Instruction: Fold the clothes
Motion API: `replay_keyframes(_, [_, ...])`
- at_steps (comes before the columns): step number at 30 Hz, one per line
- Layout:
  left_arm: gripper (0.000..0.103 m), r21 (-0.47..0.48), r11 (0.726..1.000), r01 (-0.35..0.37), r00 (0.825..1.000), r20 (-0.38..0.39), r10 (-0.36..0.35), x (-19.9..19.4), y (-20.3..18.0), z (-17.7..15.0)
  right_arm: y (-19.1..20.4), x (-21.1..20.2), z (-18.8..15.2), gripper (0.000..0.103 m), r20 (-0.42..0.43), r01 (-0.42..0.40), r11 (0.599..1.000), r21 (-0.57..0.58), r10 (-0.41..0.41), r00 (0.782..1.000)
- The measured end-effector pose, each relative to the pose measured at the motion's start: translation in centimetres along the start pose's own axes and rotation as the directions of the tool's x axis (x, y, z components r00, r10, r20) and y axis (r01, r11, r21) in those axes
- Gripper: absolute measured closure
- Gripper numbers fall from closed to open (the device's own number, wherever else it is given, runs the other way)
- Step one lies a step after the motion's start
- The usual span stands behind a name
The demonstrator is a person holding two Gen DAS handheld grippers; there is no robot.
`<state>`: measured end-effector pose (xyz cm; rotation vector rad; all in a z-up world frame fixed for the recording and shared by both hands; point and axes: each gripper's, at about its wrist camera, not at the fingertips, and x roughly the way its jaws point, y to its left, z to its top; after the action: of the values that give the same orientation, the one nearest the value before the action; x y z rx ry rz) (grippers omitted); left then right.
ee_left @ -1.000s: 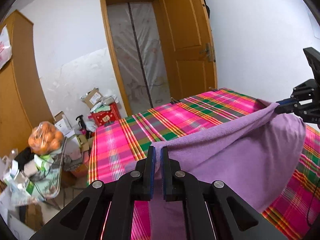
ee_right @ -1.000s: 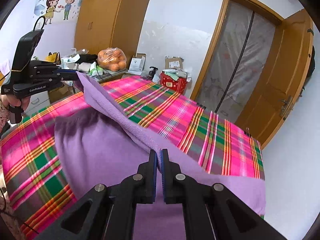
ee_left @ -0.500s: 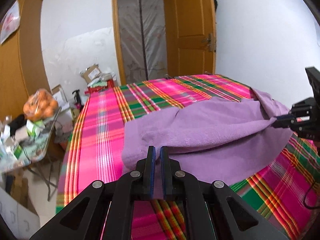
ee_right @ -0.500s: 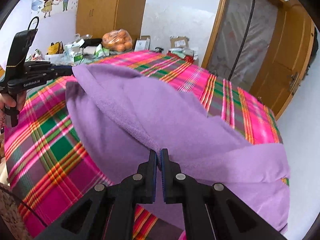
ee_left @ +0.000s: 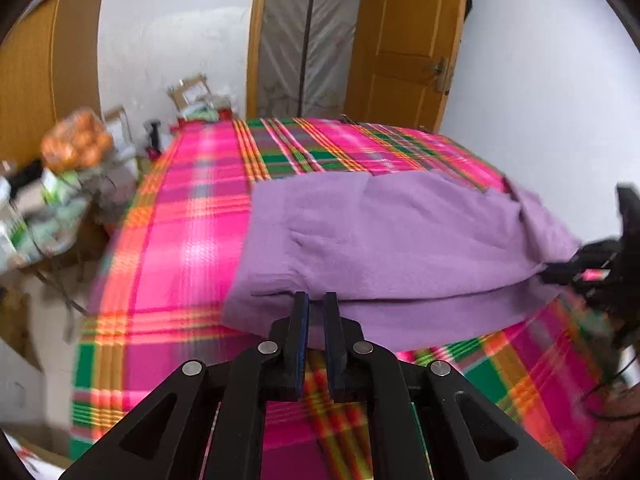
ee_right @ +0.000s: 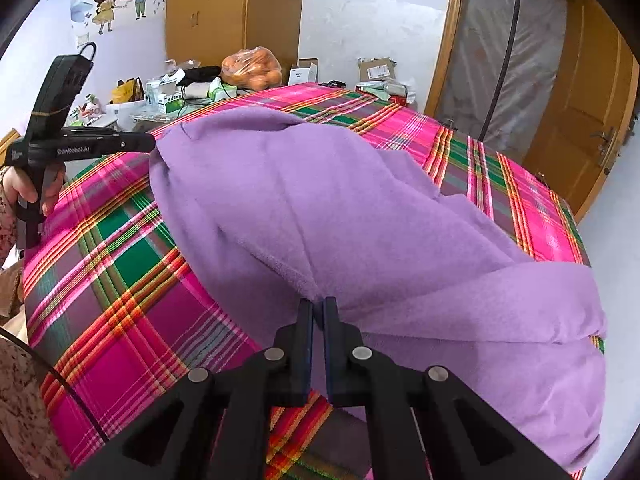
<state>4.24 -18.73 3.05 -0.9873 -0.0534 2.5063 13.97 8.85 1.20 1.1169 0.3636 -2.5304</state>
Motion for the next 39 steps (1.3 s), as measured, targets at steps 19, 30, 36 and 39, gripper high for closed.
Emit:
replay_keyframes(19, [0.054,-0.681,0.713,0.167,0.974,0.000,-0.228,4.2,7.8,0.4,0.8,1.3,0.6,0.052,0.004,0.010,0.993,-0.121,-0.009,1.000])
replay_keyframes(30, [0.082,-0.730,0.667,0.147,0.981,0.023,-0.191,4.7,8.1,1.2,1.8,1.9,1.2,0.097,-0.003,0.018,0.989,-0.145,-0.019,1.000])
replay_keyframes(36, [0.091,-0.721,0.663,0.202,0.978,0.115,-0.172,3.0,8.2,1.6,1.8,-0.7,2.1,0.099,0.067,0.020,0.992,-0.122,-0.012,0.998])
replay_keyframes(39, [0.091,-0.714,0.668,0.210,0.977,0.141,-0.157,1.7,8.2,1.8,2.0,-2.6,2.7,0.099,0.111,0.025,0.993,-0.118,-0.012,0.994])
